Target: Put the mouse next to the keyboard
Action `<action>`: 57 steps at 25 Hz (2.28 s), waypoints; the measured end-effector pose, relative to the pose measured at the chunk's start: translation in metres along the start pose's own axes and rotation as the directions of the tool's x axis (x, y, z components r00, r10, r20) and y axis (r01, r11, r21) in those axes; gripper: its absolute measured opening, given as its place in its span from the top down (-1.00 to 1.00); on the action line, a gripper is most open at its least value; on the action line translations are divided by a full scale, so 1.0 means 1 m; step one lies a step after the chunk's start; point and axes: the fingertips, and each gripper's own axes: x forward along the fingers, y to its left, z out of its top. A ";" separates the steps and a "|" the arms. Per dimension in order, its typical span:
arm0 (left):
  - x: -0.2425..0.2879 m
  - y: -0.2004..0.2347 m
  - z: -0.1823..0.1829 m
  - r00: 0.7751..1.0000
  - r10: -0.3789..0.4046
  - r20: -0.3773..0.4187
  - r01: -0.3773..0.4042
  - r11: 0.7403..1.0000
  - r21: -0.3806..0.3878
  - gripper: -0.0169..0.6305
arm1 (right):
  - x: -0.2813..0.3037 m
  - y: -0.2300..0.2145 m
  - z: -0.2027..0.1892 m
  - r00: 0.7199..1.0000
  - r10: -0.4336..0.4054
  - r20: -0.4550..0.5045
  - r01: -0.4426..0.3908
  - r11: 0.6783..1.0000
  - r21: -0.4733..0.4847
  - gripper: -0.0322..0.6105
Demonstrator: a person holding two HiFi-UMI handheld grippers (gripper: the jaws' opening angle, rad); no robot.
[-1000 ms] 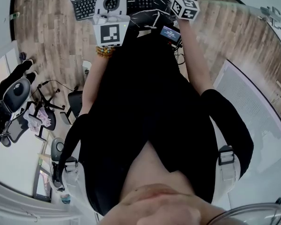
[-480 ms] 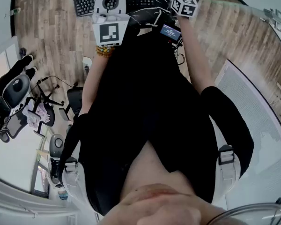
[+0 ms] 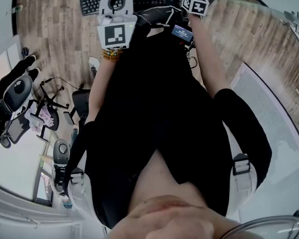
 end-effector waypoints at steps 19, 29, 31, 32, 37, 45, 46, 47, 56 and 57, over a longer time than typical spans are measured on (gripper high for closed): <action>0.001 -0.003 -0.003 1.000 -0.001 -0.017 0.000 1.000 -0.004 0.91 | 0.025 -0.013 -0.043 0.990 -0.014 -0.137 0.021 0.999 0.050 -0.01; 0.003 0.000 -0.009 1.000 -0.002 -0.013 0.002 0.999 -0.039 0.91 | 0.034 -0.014 -0.056 0.982 -0.007 -0.190 0.026 0.995 0.097 -0.01; 0.002 0.000 -0.009 1.000 -0.001 -0.015 0.001 0.999 -0.033 0.91 | 0.035 -0.013 -0.056 0.981 -0.005 -0.196 0.024 0.995 0.098 -0.01; 0.002 0.000 -0.009 1.000 -0.001 -0.019 0.000 0.999 -0.032 0.91 | 0.035 -0.013 -0.056 0.980 -0.004 -0.199 0.025 0.995 0.101 -0.01; 0.002 0.002 -0.011 0.999 0.001 -0.033 -0.002 1.000 -0.022 0.91 | 0.037 -0.016 -0.059 0.977 -0.010 -0.212 0.034 0.993 0.109 -0.01; 0.003 0.004 -0.014 0.999 0.003 -0.034 -0.004 1.000 -0.028 0.91 | 0.037 -0.012 -0.061 0.970 -0.035 -0.240 0.037 0.999 0.002 -0.01; 0.003 0.004 -0.014 0.999 0.000 -0.035 -0.001 1.000 -0.029 0.91 | 0.037 -0.013 -0.061 0.969 -0.036 -0.244 0.035 0.999 -0.007 -0.01; 0.003 0.003 -0.014 0.999 -0.003 -0.037 0.002 1.000 -0.027 0.91 | 0.037 -0.013 -0.060 0.969 -0.033 -0.244 0.031 0.999 -0.011 -0.01; 0.000 0.003 -0.017 0.999 -0.001 -0.037 0.000 0.999 -0.036 0.91 | 0.040 -0.012 -0.069 0.930 -0.093 -0.355 0.090 0.996 -0.025 -0.01; 0.000 0.004 -0.017 0.999 0.001 -0.034 -0.002 0.999 -0.036 0.91 | 0.038 -0.012 -0.072 0.921 -0.101 -0.377 0.099 0.995 -0.023 -0.01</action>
